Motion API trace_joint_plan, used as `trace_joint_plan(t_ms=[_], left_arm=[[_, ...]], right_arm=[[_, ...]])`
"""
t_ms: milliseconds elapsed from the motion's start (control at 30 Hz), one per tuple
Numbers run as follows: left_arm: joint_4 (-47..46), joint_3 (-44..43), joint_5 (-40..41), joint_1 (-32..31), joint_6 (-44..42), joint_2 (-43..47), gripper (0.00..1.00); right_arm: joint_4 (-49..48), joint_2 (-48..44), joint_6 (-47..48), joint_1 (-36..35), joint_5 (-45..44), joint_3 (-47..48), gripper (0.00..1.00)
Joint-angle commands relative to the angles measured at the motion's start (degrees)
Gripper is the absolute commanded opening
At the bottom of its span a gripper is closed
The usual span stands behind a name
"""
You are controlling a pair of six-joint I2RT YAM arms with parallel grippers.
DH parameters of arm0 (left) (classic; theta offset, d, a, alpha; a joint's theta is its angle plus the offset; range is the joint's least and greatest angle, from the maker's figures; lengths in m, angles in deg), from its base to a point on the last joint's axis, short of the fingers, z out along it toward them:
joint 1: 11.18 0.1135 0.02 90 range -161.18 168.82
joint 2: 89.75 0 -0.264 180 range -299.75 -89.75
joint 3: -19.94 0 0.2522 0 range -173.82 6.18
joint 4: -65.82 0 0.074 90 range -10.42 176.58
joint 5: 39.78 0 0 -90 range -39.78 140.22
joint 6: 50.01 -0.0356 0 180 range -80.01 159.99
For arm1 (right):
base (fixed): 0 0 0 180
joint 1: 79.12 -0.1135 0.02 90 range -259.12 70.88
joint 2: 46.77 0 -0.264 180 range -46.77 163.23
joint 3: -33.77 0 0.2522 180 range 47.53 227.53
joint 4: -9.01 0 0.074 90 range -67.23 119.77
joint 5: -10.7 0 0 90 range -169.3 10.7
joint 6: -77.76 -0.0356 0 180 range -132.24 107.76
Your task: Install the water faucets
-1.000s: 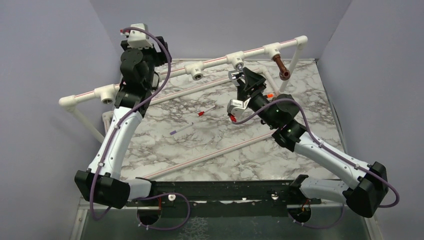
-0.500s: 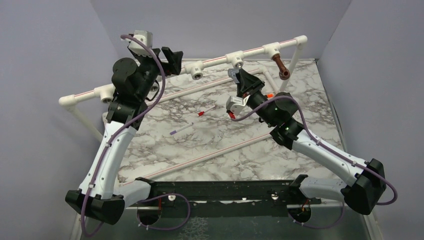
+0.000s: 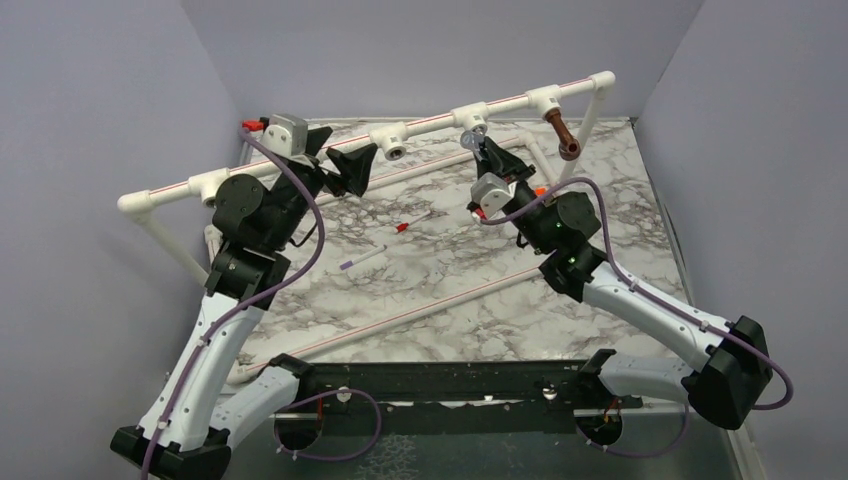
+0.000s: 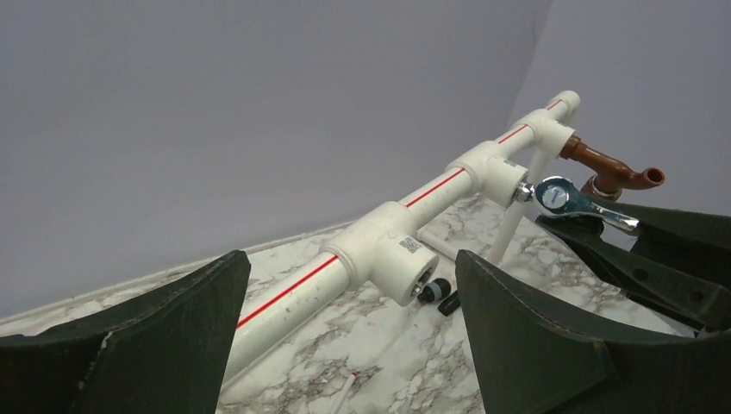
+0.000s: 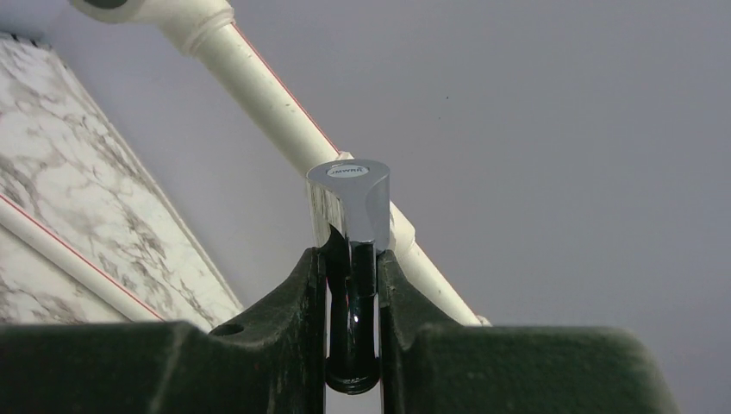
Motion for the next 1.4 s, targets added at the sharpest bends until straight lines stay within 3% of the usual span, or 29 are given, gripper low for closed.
trace_joint_plan(t_ms=[0, 500, 867, 1100, 1367], left_arm=[[-3.1, 2.0, 0.7, -1.5, 0.1, 1.6, 0.90], [-8.2, 7.0, 3.2, -5.2, -0.4, 5.0, 0.90], [-9.1, 8.1, 4.1, -8.3, -2.1, 5.0, 0.90], [-9.2, 8.3, 4.5, -8.8, -2.3, 5.1, 0.90], [-9.3, 8.6, 4.8, -8.8, -2.2, 4.8, 0.90]], right_arm=[[-13.8, -1.7, -18.9, -0.6, -2.1, -1.3, 0.00], [-20.3, 0.2, -70.1, -0.6, -19.2, -1.3, 0.01], [-26.0, 3.3, -110.7, -0.5, -31.7, -8.4, 0.01], [-17.2, 5.1, -137.8, -0.5, -30.4, -7.8, 0.01], [-3.3, 5.0, -154.7, -0.5, -27.8, -4.9, 0.01]])
